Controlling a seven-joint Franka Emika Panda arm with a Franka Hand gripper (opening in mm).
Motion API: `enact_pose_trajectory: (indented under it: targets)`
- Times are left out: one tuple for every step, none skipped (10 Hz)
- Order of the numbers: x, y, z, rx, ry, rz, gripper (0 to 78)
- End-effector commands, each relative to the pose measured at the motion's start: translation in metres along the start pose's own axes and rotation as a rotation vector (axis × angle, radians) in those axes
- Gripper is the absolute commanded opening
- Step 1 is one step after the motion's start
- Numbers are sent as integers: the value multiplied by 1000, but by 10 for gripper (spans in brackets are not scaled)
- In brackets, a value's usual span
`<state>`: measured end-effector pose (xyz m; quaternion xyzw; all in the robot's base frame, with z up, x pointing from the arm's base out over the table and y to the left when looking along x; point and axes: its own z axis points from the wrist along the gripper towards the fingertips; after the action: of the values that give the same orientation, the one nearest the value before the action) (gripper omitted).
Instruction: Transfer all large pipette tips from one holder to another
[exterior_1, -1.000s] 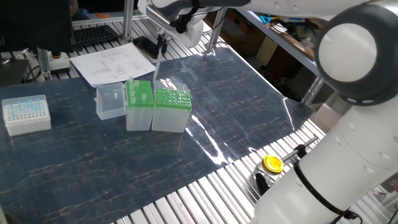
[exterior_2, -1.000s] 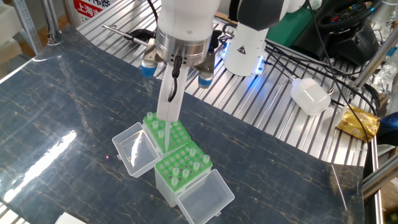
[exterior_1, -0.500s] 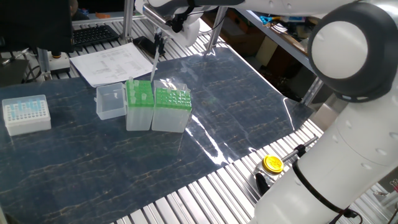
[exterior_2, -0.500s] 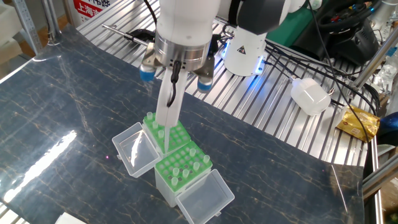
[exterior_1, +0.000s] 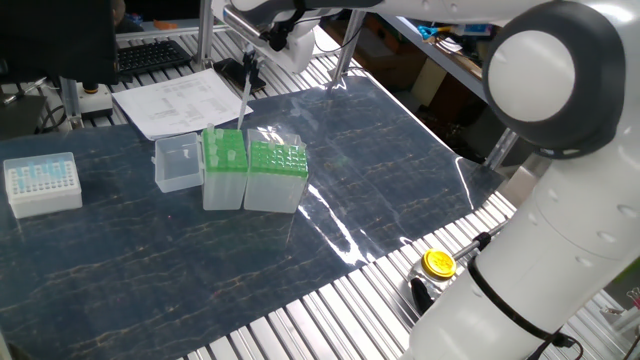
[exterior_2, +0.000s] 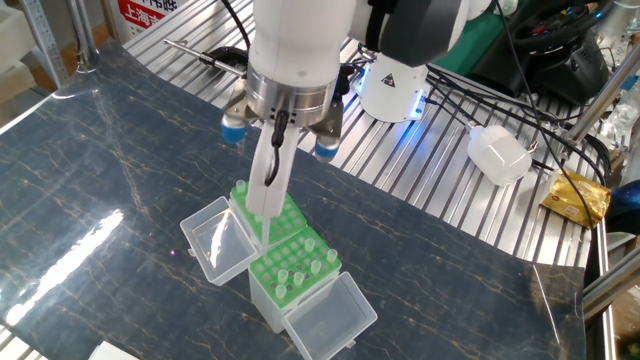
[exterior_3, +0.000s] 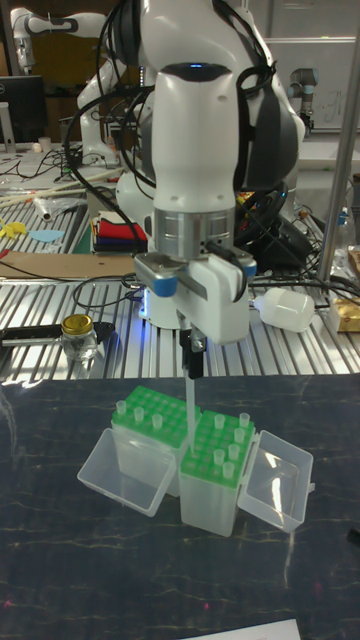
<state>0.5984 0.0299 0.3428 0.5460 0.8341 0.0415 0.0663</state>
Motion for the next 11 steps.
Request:
enact_pose_trajectory:
  targets:
    - [-1, 3, 1, -6, -1, 1, 13]
    - [-1, 3, 1, -6, -2, 1, 13]
    - [-1, 4, 2, -7, -1, 4, 13]
    - [-2, 4, 2, -7, 0, 3, 13]
    - [-2, 5, 3, -7, -1, 1, 13]
    - [-4, 5, 5, -7, 0, 2, 13]
    - [-3, 4, 7, -8, 0, 1, 13]
    - [-2, 2, 10, -8, -6, -3, 13]
    - [-1, 1, 13, -11, -10, -1, 13]
    - [-1, 0, 15, -11, -13, -1, 13]
    - [-2, 0, 16, -12, -11, 1, 13]
